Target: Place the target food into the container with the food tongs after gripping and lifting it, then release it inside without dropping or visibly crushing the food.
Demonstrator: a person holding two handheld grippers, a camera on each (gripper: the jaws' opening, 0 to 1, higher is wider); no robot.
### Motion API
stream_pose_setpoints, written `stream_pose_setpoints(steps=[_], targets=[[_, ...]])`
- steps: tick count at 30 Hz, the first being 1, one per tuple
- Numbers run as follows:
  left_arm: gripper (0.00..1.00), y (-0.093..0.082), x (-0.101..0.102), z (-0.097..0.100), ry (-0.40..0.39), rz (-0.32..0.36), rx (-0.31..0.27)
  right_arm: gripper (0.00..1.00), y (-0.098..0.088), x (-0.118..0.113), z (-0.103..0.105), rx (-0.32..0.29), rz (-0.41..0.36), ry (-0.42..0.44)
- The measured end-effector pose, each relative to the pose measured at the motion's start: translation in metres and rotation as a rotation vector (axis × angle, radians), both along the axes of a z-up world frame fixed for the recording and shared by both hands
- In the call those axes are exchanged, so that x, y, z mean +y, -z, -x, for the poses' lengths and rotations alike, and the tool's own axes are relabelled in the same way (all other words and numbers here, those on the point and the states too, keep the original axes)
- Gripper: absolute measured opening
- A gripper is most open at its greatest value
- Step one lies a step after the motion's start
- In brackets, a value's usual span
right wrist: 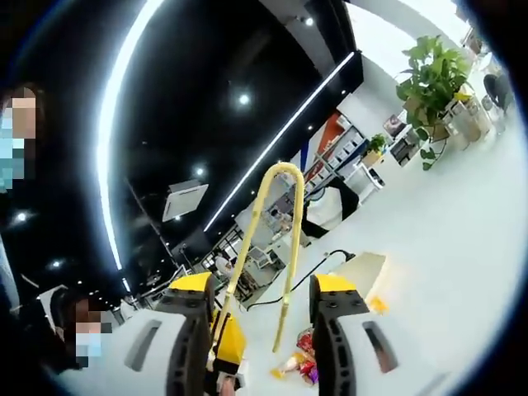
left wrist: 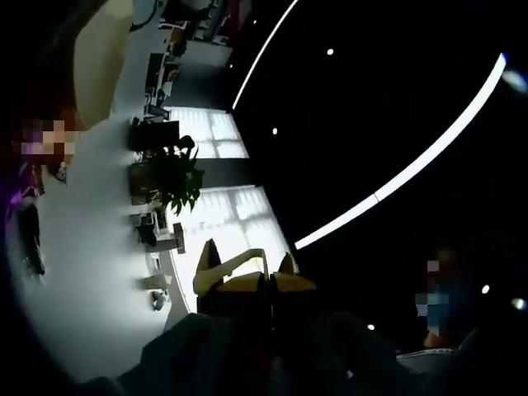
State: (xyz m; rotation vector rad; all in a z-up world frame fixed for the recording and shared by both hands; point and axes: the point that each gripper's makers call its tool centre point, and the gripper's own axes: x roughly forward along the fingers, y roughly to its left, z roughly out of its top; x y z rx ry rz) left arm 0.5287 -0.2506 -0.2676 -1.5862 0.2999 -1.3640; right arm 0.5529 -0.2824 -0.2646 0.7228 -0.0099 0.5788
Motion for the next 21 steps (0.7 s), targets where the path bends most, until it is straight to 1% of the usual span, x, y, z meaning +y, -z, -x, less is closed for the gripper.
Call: stream_pose_setpoints(steps=[2,4,6,7,9,13,15,16,19,20,21], targets=[[0.02,-0.003,0.002,0.001,-0.015,0.002,-0.025,0.42,-0.001,0.002,0.001,0.005,-0.018,-0.013],[0.02,-0.004,0.004,-0.001,-0.028,-0.009,-0.032,0.37,-0.003,0.003,0.003,-0.004,-0.028,-0.018],[0.02,-0.004,0.004,-0.001,-0.030,-0.013,-0.035,0.35,-0.004,0.002,0.002,-0.001,-0.039,-0.012],[0.02,-0.003,0.004,-0.001,-0.025,-0.014,-0.037,0.35,-0.006,0.000,0.000,0.004,-0.067,-0.009],[0.02,-0.003,0.003,-0.001,-0.026,-0.019,-0.039,0.34,-0.007,0.000,-0.003,0.014,-0.076,-0.014],[0.02,-0.003,0.003,-0.002,-0.031,-0.019,-0.034,0.26,-0.010,0.005,-0.002,0.016,-0.107,-0.035],[0.02,-0.004,0.003,-0.003,-0.033,-0.014,-0.034,0.26,-0.010,0.005,-0.003,0.017,-0.109,-0.033],[0.02,-0.003,0.003,-0.003,-0.037,-0.022,-0.038,0.26,-0.010,0.005,-0.003,0.024,-0.110,-0.036],[0.02,-0.002,0.002,-0.002,-0.026,-0.025,-0.036,0.26,-0.009,0.005,-0.002,0.019,-0.091,-0.044],[0.02,-0.002,0.002,-0.001,-0.023,-0.024,-0.035,0.26,-0.009,0.005,-0.001,0.007,-0.081,-0.042],[0.02,-0.002,0.001,-0.001,-0.023,-0.026,-0.032,0.25,-0.009,0.005,-0.002,0.011,-0.077,-0.042]])
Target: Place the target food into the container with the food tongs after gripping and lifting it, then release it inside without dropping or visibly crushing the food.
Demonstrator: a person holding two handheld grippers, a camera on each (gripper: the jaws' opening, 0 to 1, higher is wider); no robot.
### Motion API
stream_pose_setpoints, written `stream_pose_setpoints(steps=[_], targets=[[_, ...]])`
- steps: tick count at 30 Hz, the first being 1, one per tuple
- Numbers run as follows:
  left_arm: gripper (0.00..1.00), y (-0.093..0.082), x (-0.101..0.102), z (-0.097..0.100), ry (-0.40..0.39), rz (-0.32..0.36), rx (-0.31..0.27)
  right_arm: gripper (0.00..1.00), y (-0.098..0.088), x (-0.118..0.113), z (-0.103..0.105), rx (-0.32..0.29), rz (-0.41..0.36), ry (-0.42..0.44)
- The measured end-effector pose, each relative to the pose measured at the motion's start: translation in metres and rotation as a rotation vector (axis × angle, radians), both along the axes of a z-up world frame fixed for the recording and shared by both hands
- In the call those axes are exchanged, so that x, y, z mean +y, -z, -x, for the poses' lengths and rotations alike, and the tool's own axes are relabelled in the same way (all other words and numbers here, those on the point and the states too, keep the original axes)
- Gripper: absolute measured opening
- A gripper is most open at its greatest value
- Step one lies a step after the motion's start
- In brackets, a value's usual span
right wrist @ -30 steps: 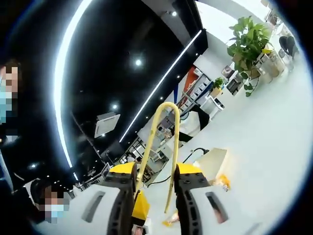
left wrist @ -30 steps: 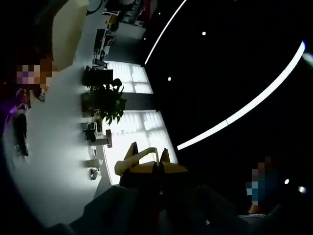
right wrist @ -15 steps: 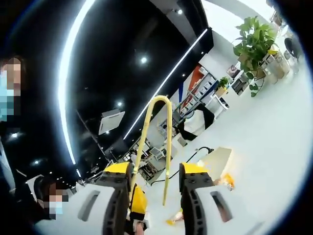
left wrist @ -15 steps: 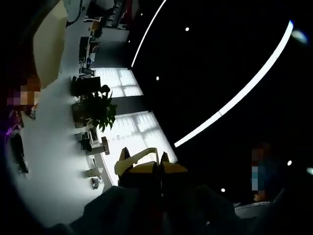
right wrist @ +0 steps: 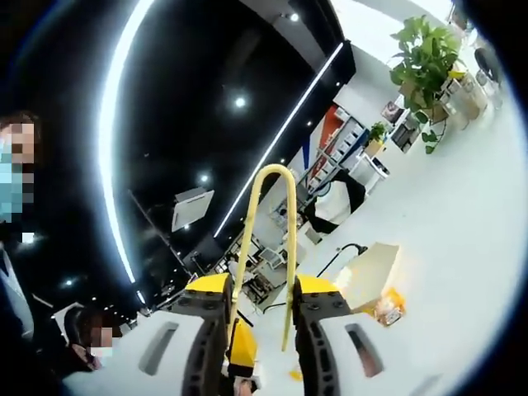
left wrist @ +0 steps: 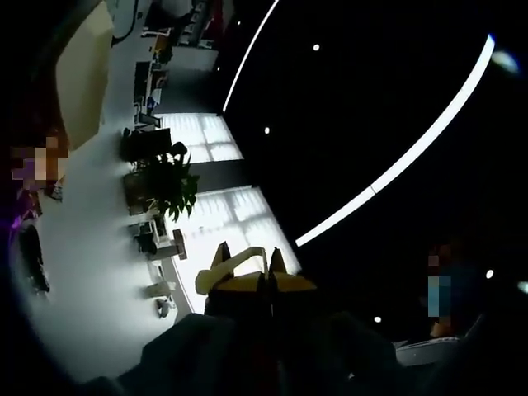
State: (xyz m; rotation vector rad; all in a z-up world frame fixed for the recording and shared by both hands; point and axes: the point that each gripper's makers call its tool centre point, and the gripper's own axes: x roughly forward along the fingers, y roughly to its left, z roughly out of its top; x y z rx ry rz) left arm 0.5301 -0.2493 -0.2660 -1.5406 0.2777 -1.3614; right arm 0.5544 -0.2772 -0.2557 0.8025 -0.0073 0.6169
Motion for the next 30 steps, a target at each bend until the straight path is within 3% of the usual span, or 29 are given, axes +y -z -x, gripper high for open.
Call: stream_pose_setpoints(steps=[6,10,13,15,18,20,23,27,29,30], targets=[[0.02,0.000,-0.001,0.003,0.003,-0.010,-0.028,0.24,-0.001,0.000,0.003,-0.008,0.017,-0.020],[0.02,-0.001,-0.003,0.005,0.004,-0.021,-0.051,0.22,-0.001,-0.001,0.005,-0.004,-0.019,-0.029],[0.03,-0.002,-0.005,0.006,0.049,-0.005,-0.024,0.21,-0.005,-0.001,0.007,-0.023,-0.026,-0.030],[0.03,-0.002,-0.007,0.003,0.038,-0.032,-0.022,0.20,-0.007,-0.004,0.006,-0.038,-0.006,-0.013],[0.04,-0.003,-0.009,0.004,0.013,-0.084,-0.072,0.21,-0.007,-0.006,0.007,-0.048,0.001,-0.010],[0.05,-0.003,-0.009,0.002,0.010,-0.096,-0.065,0.21,-0.008,-0.007,0.007,-0.062,0.008,-0.001],[0.13,-0.001,-0.005,0.000,-0.016,-0.121,-0.078,0.21,-0.008,-0.010,0.005,-0.084,0.088,0.025],[0.24,0.003,0.003,0.000,-0.064,-0.202,-0.123,0.21,-0.006,-0.012,0.004,-0.096,0.141,0.044],[0.26,0.009,0.008,0.001,-0.083,-0.275,-0.143,0.21,-0.005,-0.013,0.004,-0.099,0.160,0.046],[0.25,0.019,0.009,0.002,-0.110,-0.385,-0.194,0.21,-0.004,-0.013,0.004,-0.102,0.175,0.050]])
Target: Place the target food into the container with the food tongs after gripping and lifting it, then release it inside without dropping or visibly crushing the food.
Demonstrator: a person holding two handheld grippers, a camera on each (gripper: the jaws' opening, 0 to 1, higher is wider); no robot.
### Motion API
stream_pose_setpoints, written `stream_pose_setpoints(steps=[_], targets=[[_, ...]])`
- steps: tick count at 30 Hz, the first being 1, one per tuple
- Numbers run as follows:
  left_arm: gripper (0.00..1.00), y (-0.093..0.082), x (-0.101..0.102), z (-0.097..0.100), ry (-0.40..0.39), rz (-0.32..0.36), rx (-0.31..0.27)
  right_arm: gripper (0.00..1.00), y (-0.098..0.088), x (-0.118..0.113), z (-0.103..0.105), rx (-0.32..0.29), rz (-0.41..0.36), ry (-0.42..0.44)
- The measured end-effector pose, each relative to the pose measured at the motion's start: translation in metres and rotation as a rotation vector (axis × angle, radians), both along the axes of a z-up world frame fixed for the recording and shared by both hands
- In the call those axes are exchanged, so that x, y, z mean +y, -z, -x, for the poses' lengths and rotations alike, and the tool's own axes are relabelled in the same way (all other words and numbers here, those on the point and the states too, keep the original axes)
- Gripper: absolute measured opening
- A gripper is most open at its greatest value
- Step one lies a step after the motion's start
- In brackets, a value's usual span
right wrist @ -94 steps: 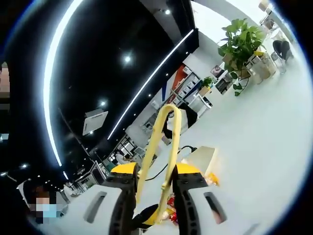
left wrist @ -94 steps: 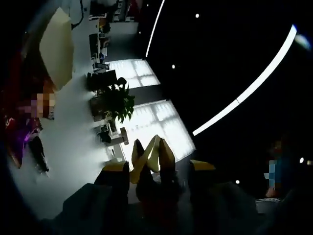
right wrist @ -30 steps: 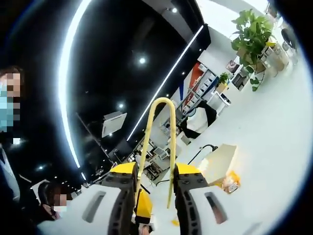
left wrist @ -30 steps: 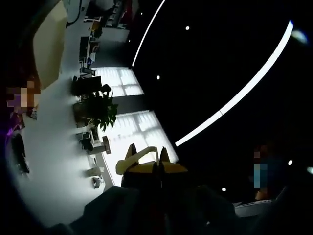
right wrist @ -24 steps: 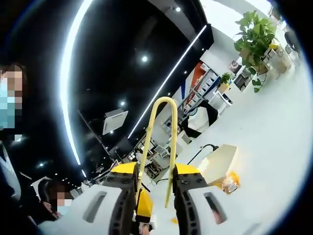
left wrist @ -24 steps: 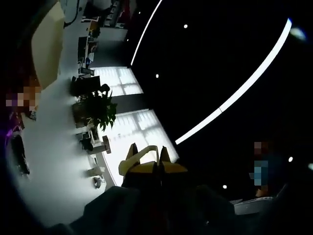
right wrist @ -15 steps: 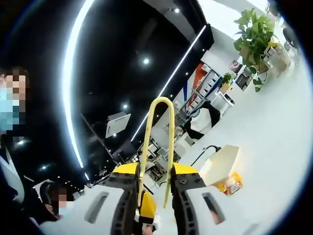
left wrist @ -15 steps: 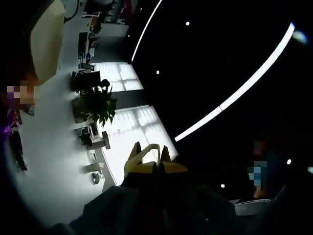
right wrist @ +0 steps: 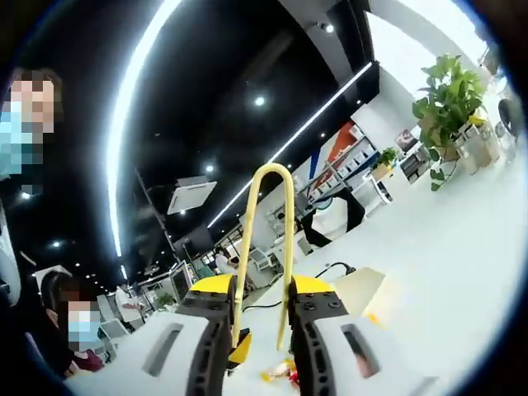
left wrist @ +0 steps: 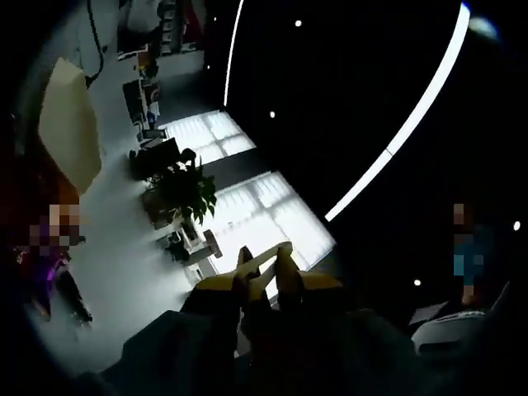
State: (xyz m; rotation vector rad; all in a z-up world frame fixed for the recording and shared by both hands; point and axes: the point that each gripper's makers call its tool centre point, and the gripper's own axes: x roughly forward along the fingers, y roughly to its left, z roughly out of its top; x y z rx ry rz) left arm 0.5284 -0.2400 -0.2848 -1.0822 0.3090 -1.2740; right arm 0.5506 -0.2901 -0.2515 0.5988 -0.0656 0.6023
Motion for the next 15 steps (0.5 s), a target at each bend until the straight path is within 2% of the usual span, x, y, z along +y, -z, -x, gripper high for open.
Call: stream_pose_setpoints(steps=[1,5,8,9,10,11,13,15], targets=[[0.24,0.004,0.001,0.002,-0.008,-0.061,-0.041,0.21,0.000,0.000,0.000,0.000,0.004,0.001],[0.29,0.016,0.008,0.009,-0.044,-0.249,-0.133,0.21,0.001,-0.002,-0.001,-0.012,0.042,0.012],[0.29,0.022,0.013,0.014,-0.094,-0.404,-0.253,0.21,0.002,-0.002,-0.001,-0.022,0.088,0.023],[0.28,0.026,0.015,0.014,-0.125,-0.482,-0.305,0.22,0.003,-0.002,-0.002,-0.023,0.097,0.028],[0.26,0.030,0.016,0.018,-0.114,-0.537,-0.335,0.22,0.003,-0.002,-0.002,-0.026,0.105,0.028],[0.24,0.031,0.016,0.022,-0.109,-0.566,-0.346,0.22,0.005,-0.001,-0.002,-0.029,0.129,0.030],[0.26,0.026,0.017,0.028,-0.121,-0.554,-0.338,0.22,0.008,-0.001,-0.003,-0.038,0.178,0.045],[0.31,0.027,0.024,0.028,-0.160,-0.598,-0.376,0.22,0.011,0.000,-0.003,-0.047,0.219,0.052]])
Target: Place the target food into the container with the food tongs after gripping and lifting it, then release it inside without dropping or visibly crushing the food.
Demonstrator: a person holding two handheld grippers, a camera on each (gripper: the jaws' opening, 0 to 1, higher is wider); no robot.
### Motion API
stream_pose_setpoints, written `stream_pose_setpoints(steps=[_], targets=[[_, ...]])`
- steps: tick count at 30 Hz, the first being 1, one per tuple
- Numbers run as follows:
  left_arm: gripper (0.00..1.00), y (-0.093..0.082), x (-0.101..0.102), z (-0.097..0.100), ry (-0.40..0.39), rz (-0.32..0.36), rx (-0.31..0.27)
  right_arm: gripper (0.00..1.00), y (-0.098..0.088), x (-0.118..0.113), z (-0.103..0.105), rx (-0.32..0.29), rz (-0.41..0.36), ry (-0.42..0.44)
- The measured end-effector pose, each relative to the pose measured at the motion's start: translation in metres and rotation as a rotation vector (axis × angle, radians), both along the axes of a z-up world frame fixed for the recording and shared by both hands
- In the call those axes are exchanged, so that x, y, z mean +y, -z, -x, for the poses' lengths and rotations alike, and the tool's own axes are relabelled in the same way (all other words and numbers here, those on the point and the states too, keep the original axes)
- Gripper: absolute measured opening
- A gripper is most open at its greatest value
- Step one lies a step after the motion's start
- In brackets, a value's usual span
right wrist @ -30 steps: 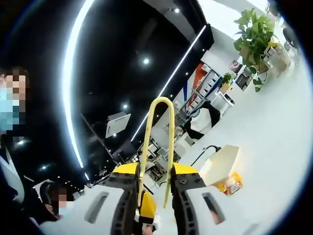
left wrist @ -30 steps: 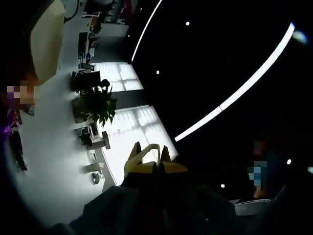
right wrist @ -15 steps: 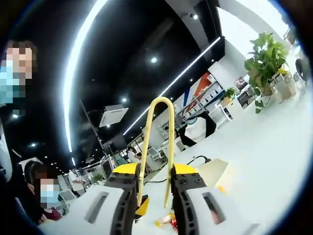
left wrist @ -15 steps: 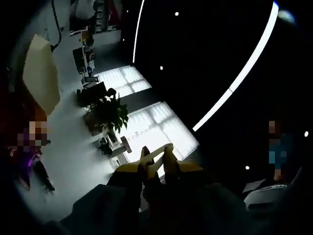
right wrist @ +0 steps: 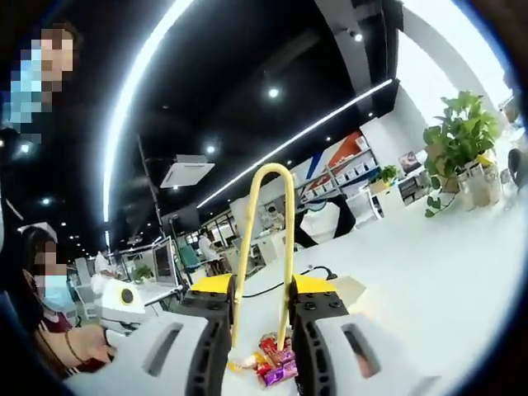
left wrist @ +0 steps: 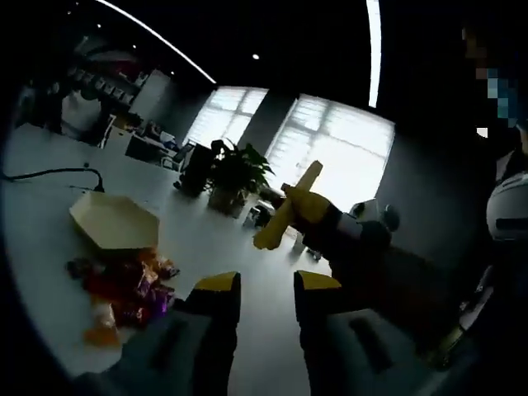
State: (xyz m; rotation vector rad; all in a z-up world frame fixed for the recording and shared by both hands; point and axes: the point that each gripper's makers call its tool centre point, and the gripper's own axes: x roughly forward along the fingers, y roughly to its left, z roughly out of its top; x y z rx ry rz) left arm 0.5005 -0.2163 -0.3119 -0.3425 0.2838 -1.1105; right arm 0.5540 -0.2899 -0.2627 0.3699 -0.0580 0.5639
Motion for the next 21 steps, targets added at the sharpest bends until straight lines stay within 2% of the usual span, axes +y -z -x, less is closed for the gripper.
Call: stream_pose_setpoints(steps=[3,5,8,10,12,14,16,17,21], targets=[[0.40,0.004,0.012,-0.001,-0.071,-0.090,-0.060,0.22,0.007,0.005,-0.002,-0.008,0.062,0.005],[0.46,0.004,0.021,-0.003,-0.099,-0.123,-0.093,0.22,0.014,0.010,-0.004,-0.011,0.108,0.001],[0.60,0.002,0.032,-0.006,-0.147,-0.147,-0.137,0.21,0.022,0.016,-0.006,-0.019,0.155,-0.001],[0.64,0.001,0.040,-0.008,-0.165,-0.163,-0.188,0.21,0.030,0.021,-0.008,-0.022,0.203,-0.005],[0.64,0.000,0.049,-0.006,-0.179,-0.156,-0.184,0.21,0.034,0.025,-0.010,-0.018,0.217,-0.013],[0.74,-0.001,0.055,-0.006,-0.201,-0.158,-0.193,0.22,0.037,0.029,-0.011,-0.031,0.230,-0.024],[0.86,-0.003,0.067,-0.008,-0.254,-0.213,-0.272,0.22,0.042,0.033,-0.014,-0.040,0.255,-0.027],[0.90,-0.004,0.069,-0.008,-0.259,-0.230,-0.293,0.22,0.045,0.035,-0.015,-0.039,0.263,-0.030],[0.94,-0.007,0.079,-0.004,-0.263,-0.250,-0.312,0.22,0.057,0.042,-0.020,-0.047,0.323,-0.039]])
